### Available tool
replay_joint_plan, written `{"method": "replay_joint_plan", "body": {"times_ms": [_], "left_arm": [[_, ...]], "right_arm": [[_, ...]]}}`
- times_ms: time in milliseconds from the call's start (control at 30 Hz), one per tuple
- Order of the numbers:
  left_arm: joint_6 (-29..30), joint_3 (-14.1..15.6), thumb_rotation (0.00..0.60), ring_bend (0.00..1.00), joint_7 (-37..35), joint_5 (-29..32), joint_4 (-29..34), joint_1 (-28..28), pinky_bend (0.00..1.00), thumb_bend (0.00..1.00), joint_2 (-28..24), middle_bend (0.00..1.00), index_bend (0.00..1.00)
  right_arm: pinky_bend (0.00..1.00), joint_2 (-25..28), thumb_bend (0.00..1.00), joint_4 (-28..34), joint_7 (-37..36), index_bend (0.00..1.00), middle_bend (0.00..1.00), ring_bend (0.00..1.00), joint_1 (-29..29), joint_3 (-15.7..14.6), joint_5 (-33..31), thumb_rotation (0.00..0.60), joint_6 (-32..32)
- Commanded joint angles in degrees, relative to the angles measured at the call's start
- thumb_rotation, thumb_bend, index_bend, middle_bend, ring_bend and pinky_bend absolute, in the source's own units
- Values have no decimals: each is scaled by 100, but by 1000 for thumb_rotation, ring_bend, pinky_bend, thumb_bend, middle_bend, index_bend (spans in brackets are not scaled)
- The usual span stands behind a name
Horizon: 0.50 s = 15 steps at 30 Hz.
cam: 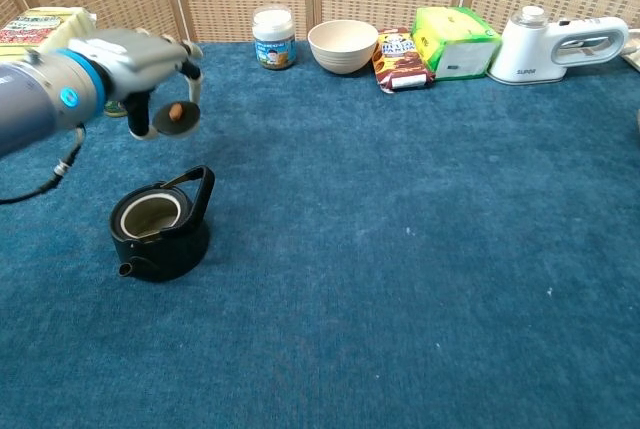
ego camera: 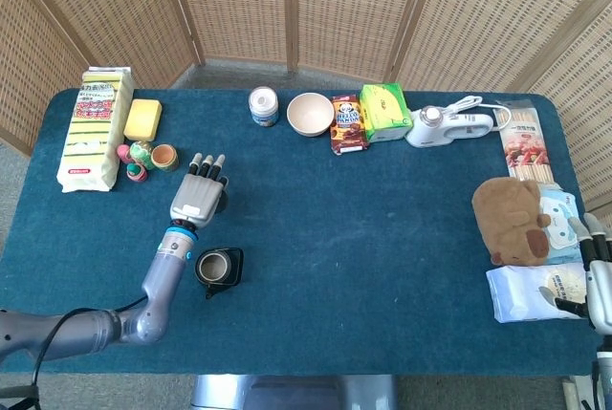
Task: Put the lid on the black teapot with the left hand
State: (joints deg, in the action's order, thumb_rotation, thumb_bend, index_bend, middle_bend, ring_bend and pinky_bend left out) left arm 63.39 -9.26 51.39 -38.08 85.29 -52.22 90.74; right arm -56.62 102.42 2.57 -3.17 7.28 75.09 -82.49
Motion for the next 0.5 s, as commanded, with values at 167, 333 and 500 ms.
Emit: {"method": "replay_joint_plan", "body": {"times_ms": [167,333,500], "left_arm": [[231,92,600,0,-478,-535,806,337,0,299,-691,0,430],[340,380,600,0,-995,-1116,1396,730,0,298,-1292,0,429],[516,757,600,0,-1384,-1789,1926,1121,0,295,-1790,0,430]], "right_arm": [[0,-41,162,12,105,11,0,0,-6,-15,0,600,-11],[0,-53,161,22,138,12,0,0,7,-3,-12,600,-61],[0,-53,161,27,148,12,0,0,3,4,-34,600,-54]]}}
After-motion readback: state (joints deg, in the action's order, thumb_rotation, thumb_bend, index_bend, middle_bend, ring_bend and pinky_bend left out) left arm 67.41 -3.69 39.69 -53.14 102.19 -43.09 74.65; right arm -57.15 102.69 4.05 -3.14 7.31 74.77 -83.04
